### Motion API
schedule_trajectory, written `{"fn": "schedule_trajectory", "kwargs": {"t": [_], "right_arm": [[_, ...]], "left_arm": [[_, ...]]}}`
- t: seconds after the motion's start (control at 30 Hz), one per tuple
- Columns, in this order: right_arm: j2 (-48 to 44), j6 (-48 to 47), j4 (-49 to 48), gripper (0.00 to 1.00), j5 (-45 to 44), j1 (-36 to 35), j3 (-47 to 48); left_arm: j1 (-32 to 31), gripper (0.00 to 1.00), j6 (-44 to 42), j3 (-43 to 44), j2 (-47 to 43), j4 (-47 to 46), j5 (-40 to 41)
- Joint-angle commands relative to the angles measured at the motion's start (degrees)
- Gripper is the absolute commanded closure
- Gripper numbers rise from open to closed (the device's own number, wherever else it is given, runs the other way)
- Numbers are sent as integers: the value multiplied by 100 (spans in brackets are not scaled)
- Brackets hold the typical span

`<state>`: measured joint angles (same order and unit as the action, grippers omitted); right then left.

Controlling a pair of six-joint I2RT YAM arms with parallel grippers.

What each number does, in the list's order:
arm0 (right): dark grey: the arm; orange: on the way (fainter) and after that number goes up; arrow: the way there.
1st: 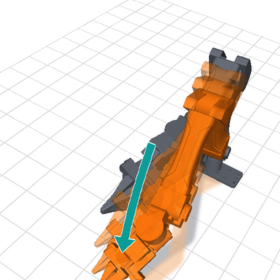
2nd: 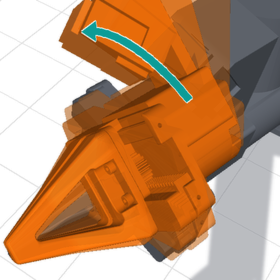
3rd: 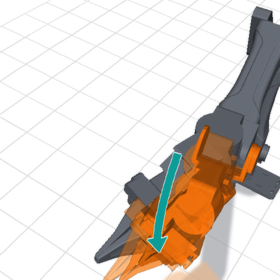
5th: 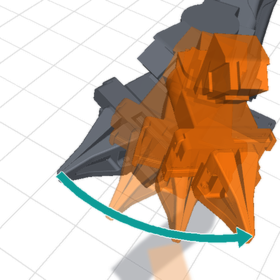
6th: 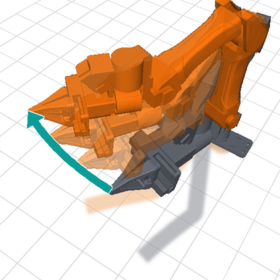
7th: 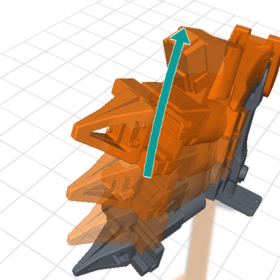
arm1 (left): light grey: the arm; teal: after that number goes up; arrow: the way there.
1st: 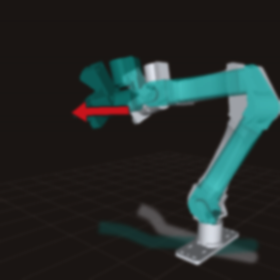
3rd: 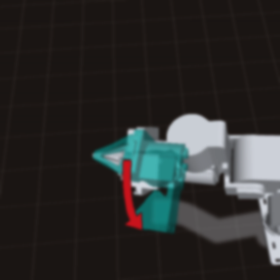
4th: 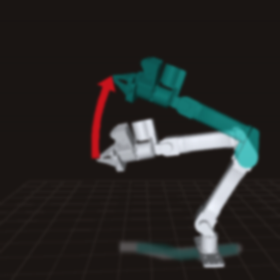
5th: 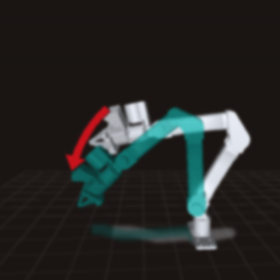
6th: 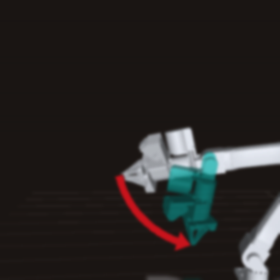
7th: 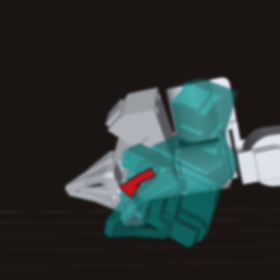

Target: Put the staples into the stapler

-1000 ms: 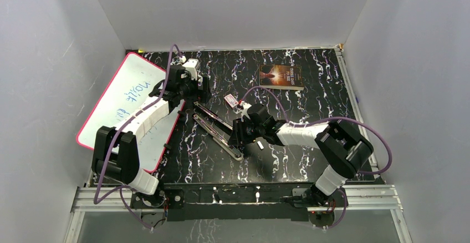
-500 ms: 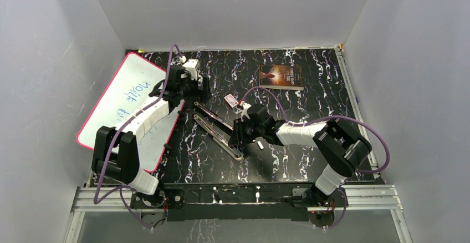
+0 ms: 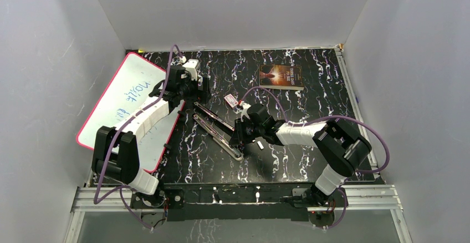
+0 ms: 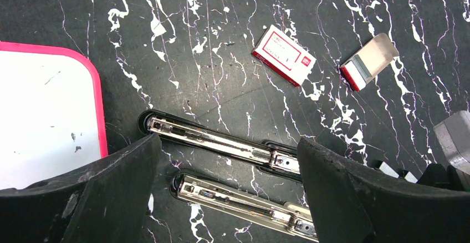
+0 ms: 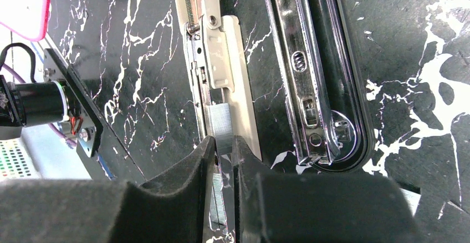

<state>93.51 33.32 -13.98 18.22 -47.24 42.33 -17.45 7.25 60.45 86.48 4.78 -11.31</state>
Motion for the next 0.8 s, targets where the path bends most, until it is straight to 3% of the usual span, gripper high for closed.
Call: {"fn": "schedule_trajectory", "kwargs": {"t": [0.0, 0.6, 0.67, 0.77], "right_arm": [[-68, 8, -246, 77, 54, 31, 66], [-509, -306, 67, 78, -257, 36, 186], [-464, -317, 95, 75, -241, 39, 209], [-400, -264, 107, 62, -244, 33, 215]], "left_arm": [[23, 8, -74, -42, -213, 6, 23], [16, 8, -65, -38, -193, 6, 6], [18, 8, -65, -34, -189, -3, 6], [16, 8, -65, -33, -184, 4, 1]]}}
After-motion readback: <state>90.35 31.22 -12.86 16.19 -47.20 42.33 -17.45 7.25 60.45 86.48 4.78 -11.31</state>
